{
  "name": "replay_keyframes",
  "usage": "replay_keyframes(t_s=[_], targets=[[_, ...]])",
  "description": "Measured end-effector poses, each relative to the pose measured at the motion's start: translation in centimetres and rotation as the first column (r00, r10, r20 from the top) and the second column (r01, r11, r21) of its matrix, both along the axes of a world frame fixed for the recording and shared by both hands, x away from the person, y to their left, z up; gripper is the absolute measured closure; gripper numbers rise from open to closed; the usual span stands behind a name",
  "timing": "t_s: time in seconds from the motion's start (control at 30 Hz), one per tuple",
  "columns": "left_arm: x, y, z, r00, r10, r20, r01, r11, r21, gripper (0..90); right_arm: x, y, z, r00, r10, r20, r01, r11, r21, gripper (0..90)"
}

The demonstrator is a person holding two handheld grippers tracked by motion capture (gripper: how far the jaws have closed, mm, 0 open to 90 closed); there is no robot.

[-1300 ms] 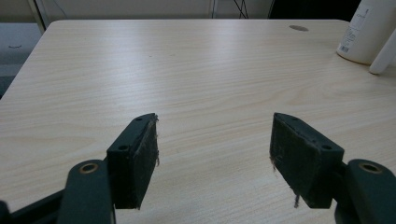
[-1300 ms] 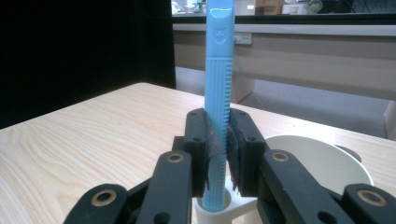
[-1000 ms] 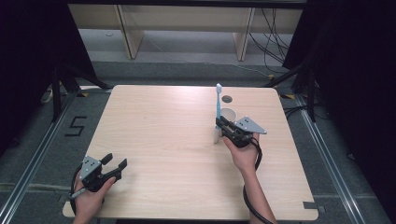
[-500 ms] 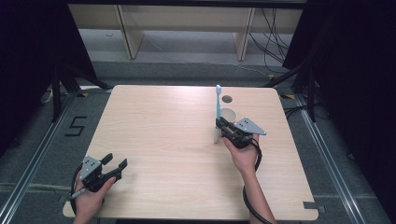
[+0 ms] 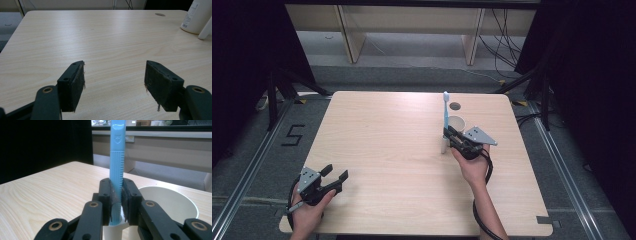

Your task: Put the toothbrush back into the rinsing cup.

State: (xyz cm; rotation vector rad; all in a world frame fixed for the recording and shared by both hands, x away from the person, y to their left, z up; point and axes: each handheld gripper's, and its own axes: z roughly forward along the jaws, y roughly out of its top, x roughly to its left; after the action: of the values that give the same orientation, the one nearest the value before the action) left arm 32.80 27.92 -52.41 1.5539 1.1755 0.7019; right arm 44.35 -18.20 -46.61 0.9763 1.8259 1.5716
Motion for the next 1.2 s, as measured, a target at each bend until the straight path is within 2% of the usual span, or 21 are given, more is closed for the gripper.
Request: replay_keyframes(t_s=[0.53,0.57,0.6,0.63,0.67,0.7,0.77,0.97,1.07,1.13,1.2], targets=[[0.02,-0.01,0.00,1.0000,-0.001,-0.001,0.001,1.0000,0.002,32.2,0.01,0.01,-0.17,1.0000,0.006,0.005,-0.006,1.000,-0.006,79.0],[0.03,-0.01,0.00,1.0000,-0.001,-0.001,0.001,1.0000,0.002,32.1,0.11,-0.05,-0.19,0.9996,0.012,0.024,-0.012,1.000,-0.017,79.0],[0.03,-0.02,0.00,1.0000,-0.001,-0.001,0.001,1.0000,0.002,32.2,0.07,-0.09,-0.18,0.9998,0.018,0.008,-0.017,1.000,-0.019,79.0],[0.02,-0.02,0.00,1.0000,-0.001,-0.001,0.001,1.0000,0.002,32.1,-0.15,0.04,-0.21,0.9998,0.010,-0.015,-0.010,1.000,0.000,79.0],[-0.04,-0.02,0.05,1.0000,0.003,-0.007,-0.003,1.0000,0.008,32.1,0.01,-0.03,-0.22,0.9999,0.000,0.011,0.001,1.000,-0.019,79.0],[-0.04,-0.02,0.05,1.0000,0.003,-0.008,-0.003,0.9999,0.010,32.1,-0.03,-0.03,-0.21,0.9999,0.013,-0.005,-0.013,1.000,-0.021,78.9],[-0.04,-0.02,0.05,1.0000,0.003,-0.009,-0.003,0.9999,0.010,32.2,-0.05,0.04,-0.26,0.9998,0.016,-0.008,-0.016,1.000,-0.015,78.7],[-0.04,-0.03,0.05,1.0000,0.003,-0.008,-0.003,0.9999,0.010,32.2,-0.03,-0.05,-0.26,0.9998,0.018,-0.005,-0.018,1.000,-0.014,76.7],[-0.05,-0.02,0.06,1.0000,0.004,-0.009,-0.004,0.9999,0.010,32.2,-0.04,-0.23,-0.21,0.9997,0.012,0.022,-0.012,0.999,-0.036,75.1],[-0.04,-0.02,0.05,1.0000,0.003,-0.008,-0.003,0.9999,0.010,32.2,-0.26,-0.10,-0.22,0.9998,0.019,-0.008,-0.019,1.000,-0.018,73.8],[-0.05,-0.02,0.06,1.0000,0.004,-0.009,-0.004,0.9999,0.010,32.2,-0.25,-0.24,-0.22,0.9999,0.012,0.012,-0.012,1.000,-0.028,71.9]])
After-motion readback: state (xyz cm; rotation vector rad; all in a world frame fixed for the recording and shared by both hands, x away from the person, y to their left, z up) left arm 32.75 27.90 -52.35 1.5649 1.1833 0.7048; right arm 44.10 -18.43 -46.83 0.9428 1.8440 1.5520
